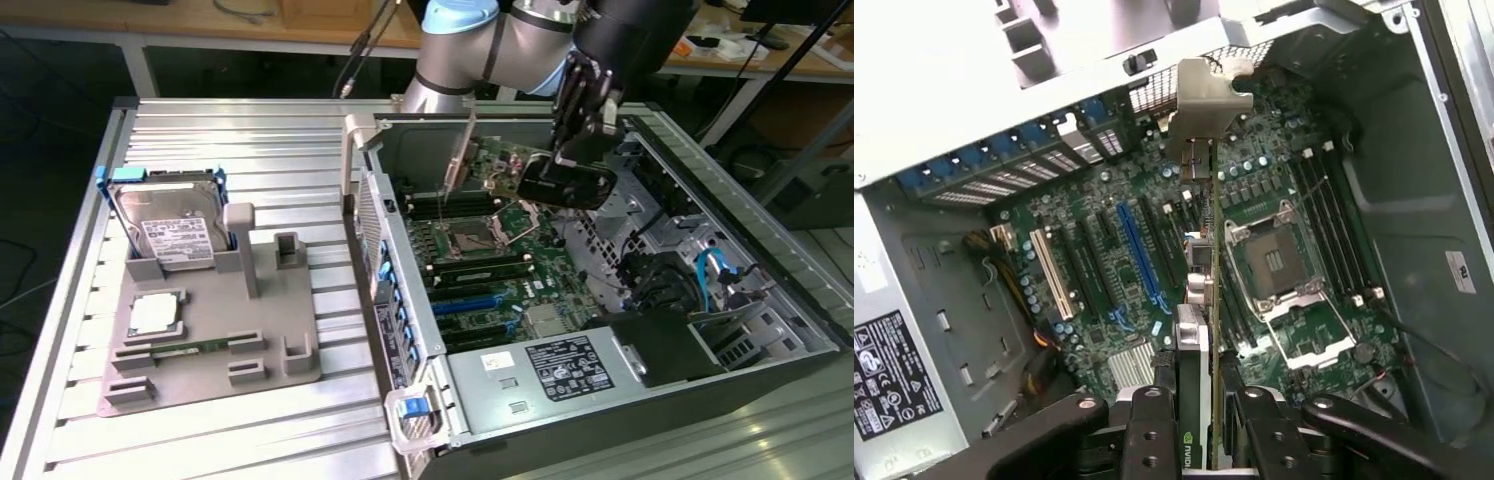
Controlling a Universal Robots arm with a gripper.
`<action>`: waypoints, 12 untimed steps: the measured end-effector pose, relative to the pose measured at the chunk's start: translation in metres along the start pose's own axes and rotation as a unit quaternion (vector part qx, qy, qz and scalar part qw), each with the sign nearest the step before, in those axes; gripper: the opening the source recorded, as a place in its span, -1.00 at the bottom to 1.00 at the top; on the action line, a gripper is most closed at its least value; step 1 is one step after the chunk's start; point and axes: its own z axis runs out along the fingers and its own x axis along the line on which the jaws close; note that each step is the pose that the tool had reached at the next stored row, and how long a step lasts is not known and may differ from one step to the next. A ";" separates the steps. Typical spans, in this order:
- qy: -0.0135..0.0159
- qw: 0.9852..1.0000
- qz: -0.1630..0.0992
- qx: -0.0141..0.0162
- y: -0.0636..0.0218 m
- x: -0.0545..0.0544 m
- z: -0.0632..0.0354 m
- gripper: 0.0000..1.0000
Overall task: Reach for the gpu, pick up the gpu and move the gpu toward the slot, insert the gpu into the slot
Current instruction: 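Insert the gpu into the slot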
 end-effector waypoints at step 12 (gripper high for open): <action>0.002 0.996 -0.091 -0.001 -0.0003 0.000 0.0117 -0.47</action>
